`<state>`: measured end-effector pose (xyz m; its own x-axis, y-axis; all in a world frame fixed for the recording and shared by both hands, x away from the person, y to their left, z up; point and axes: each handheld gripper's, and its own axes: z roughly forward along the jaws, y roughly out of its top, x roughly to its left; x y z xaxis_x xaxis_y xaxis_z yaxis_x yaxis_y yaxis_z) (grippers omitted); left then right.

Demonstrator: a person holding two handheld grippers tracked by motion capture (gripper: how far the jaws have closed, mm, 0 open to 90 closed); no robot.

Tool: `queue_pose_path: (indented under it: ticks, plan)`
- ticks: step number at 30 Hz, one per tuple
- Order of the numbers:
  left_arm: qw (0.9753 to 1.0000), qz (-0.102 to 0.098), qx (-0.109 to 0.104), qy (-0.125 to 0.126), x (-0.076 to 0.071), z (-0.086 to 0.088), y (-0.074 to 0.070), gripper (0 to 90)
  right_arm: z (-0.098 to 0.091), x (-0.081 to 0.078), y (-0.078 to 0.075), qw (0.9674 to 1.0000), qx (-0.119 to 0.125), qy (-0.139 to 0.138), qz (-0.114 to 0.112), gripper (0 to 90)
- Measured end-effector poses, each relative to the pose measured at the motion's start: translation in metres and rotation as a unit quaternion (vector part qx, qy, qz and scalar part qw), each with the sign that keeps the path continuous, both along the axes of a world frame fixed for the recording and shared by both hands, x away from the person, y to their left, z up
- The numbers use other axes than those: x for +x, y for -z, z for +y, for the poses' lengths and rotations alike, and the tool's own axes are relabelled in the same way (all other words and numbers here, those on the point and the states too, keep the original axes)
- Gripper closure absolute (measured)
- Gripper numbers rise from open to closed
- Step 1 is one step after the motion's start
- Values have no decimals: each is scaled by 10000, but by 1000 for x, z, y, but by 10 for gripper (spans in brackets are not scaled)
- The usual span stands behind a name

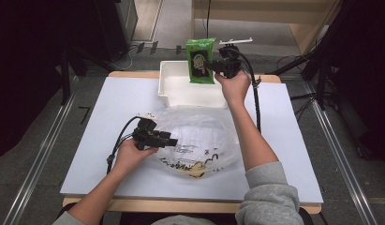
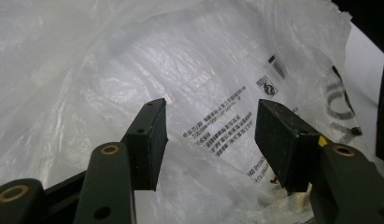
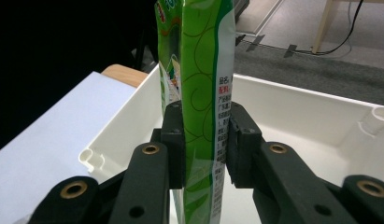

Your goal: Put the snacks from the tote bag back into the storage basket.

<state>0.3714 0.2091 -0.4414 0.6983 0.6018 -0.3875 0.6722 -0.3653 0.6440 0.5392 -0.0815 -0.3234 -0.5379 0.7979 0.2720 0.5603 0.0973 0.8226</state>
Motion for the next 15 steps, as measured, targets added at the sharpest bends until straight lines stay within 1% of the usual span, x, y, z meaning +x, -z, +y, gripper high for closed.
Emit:
queue_pose_path:
  ticks: [3,4,5,7,10,12,13,14,15]
  plan:
    - [10000,7,47,21,-1,-1,2,449,1,7,7,9999,130,2,30,737]
    - [10000,25,47,23,-1,-1,2,449,1,11,9,9998,178,14,132,737]
    - [10000,22,45,19,-1,-1,2,449,2,14,11,9997,171,29,176,737]
    - [10000,16,60,23,-2,-1,2,449,3,18,12,9998,143,67,145,738]
    - [10000,9,84,27,-2,0,3,449,7,24,12,9998,70,78,158,738]
    - [10000,15,62,16,-3,0,3,449,10,26,12,9999,52,126,98,738]
    - [10000,8,86,15,-3,1,2,449,10,27,13,9998,73,132,105,738]
    - [10000,-10,60,15,-3,1,2,449,11,29,13,9998,37,125,154,737]
    - [9999,-29,97,10,-3,1,2,449,12,30,14,9998,-9,129,163,737]
